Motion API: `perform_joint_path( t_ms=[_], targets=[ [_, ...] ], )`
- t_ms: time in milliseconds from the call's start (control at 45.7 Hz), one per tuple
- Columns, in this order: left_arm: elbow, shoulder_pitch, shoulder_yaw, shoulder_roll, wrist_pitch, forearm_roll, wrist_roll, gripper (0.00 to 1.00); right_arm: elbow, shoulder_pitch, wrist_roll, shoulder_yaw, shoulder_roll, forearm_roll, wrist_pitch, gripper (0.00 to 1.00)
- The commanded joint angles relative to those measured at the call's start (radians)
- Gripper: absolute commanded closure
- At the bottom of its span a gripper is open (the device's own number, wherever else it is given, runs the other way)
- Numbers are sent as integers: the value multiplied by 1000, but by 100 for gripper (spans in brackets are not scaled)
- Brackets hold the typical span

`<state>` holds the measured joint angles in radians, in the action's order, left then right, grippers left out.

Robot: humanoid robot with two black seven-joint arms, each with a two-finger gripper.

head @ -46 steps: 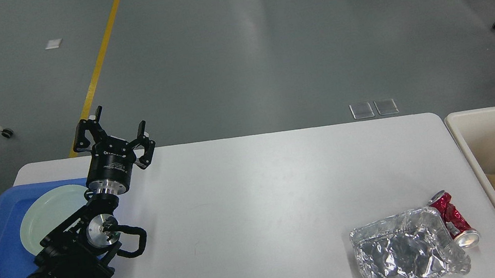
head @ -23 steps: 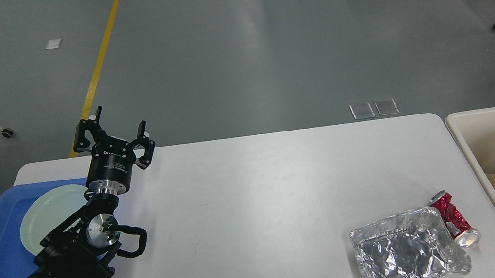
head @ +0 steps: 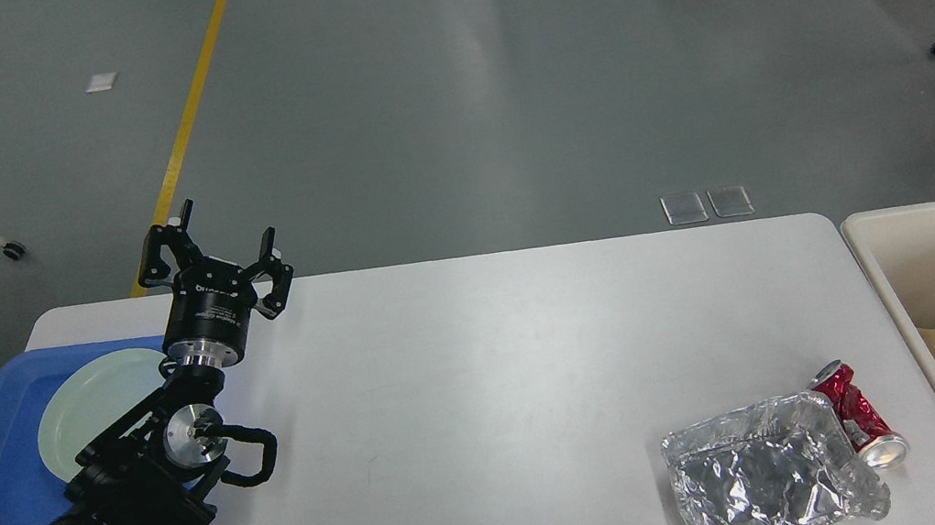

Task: Tidy desktop
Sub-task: 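Raise the right gripper out of the white bin, then lower the right gripper to the crumpled foil package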

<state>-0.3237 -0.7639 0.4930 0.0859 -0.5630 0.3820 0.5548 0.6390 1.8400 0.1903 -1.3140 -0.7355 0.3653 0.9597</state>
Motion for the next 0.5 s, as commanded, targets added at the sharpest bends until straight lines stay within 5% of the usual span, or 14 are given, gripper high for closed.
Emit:
perform_joint_path(
  t_ms=[0, 219, 481],
  targets=[
    [0, 0, -1, 0, 0, 0, 1, 3, 2, 31, 0, -4, 76, 6, 0, 1],
    [0, 0, -1, 0, 0, 0, 1, 3, 100, 50, 0, -2, 194, -5, 0, 3],
    [0, 0, -1, 0, 0, 0, 1, 3, 153, -33, 3, 19, 200, -31, 0, 4]
  ],
)
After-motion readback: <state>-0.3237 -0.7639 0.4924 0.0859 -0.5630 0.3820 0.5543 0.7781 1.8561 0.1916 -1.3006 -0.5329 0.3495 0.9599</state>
